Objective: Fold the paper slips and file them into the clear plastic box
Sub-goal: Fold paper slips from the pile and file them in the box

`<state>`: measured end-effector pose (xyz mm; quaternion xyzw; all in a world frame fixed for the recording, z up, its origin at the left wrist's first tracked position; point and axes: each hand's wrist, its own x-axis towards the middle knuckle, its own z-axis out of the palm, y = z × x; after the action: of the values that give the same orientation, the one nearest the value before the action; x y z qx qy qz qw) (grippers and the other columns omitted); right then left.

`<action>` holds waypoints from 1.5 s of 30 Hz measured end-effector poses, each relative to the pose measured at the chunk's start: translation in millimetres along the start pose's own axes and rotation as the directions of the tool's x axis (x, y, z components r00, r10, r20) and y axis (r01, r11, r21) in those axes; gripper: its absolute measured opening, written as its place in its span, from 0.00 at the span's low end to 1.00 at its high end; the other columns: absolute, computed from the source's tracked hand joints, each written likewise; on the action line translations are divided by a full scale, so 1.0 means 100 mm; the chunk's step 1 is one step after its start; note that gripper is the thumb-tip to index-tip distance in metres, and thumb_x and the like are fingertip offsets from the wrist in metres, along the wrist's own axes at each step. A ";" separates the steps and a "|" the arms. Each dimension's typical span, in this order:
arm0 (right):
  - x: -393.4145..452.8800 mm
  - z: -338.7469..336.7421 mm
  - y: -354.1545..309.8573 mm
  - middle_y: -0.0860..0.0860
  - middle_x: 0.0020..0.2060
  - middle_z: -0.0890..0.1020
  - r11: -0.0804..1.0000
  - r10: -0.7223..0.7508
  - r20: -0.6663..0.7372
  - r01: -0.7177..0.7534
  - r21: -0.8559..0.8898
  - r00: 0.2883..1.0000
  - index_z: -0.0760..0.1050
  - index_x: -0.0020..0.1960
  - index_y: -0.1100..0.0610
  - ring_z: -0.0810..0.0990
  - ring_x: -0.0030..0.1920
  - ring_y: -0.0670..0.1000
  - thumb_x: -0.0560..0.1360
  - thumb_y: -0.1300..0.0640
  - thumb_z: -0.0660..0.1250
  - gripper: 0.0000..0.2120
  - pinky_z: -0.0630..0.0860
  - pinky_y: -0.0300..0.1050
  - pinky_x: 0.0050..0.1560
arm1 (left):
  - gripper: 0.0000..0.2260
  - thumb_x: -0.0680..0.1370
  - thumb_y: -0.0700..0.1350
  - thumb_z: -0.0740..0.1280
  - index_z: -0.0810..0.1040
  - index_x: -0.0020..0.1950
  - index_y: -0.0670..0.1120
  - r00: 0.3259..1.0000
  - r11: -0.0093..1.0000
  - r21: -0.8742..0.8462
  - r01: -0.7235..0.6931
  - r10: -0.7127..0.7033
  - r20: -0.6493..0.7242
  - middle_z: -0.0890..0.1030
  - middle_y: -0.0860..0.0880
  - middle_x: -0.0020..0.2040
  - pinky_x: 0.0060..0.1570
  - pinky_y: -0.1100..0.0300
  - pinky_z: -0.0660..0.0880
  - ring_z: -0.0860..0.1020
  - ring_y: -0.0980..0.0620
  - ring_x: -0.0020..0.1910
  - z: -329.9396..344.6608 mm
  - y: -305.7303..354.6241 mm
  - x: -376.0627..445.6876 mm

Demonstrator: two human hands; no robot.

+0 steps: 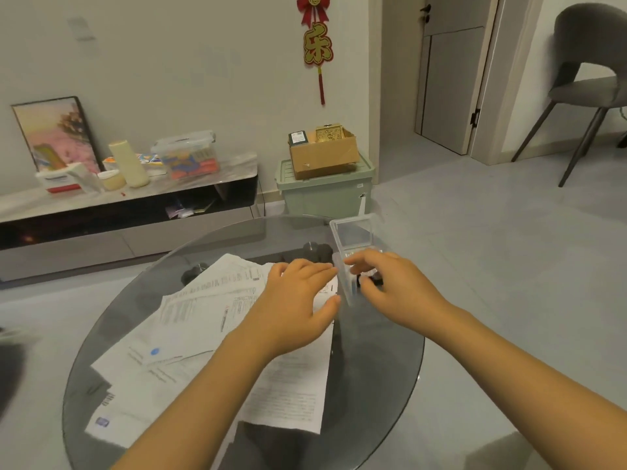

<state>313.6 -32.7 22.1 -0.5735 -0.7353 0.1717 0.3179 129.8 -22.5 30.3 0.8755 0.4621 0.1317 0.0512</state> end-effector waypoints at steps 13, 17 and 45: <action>-0.41 0.58 -0.17 0.44 0.58 0.77 0.964 -0.101 0.364 0.182 -0.195 0.926 0.70 0.64 0.48 0.73 0.58 0.44 0.77 0.50 0.61 0.16 0.73 0.43 0.57 | 0.30 0.72 0.60 0.50 0.61 0.74 0.57 0.972 0.993 0.015 0.113 -0.114 0.205 0.60 0.59 0.74 0.69 0.61 0.47 0.55 0.59 0.71 0.33 -0.26 -0.99; -0.49 0.68 -0.21 0.44 0.59 0.76 0.939 -0.121 0.447 0.249 -0.239 0.886 0.71 0.64 0.48 0.71 0.59 0.45 0.77 0.46 0.62 0.17 0.73 0.44 0.58 | 0.32 0.70 0.58 0.54 0.58 0.75 0.57 0.934 0.988 -0.019 0.155 -0.141 0.330 0.55 0.57 0.76 0.70 0.62 0.45 0.51 0.56 0.74 0.30 -0.35 -1.11; -0.56 0.65 -0.20 0.51 0.39 0.79 0.997 -0.055 0.353 0.073 -0.039 0.934 0.71 0.49 0.56 0.74 0.36 0.45 0.80 0.52 0.57 0.09 0.70 0.42 0.39 | 0.05 0.73 0.56 0.69 0.80 0.42 0.57 0.917 0.788 -0.469 0.400 -0.349 0.195 0.81 0.62 0.43 0.43 0.61 0.75 0.78 0.58 0.44 0.18 -0.42 -1.23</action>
<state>264.0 -84.4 -28.6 -0.5172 -0.8027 0.2422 0.1718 35.4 -99.0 -18.5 0.7281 0.5733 0.1911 0.3235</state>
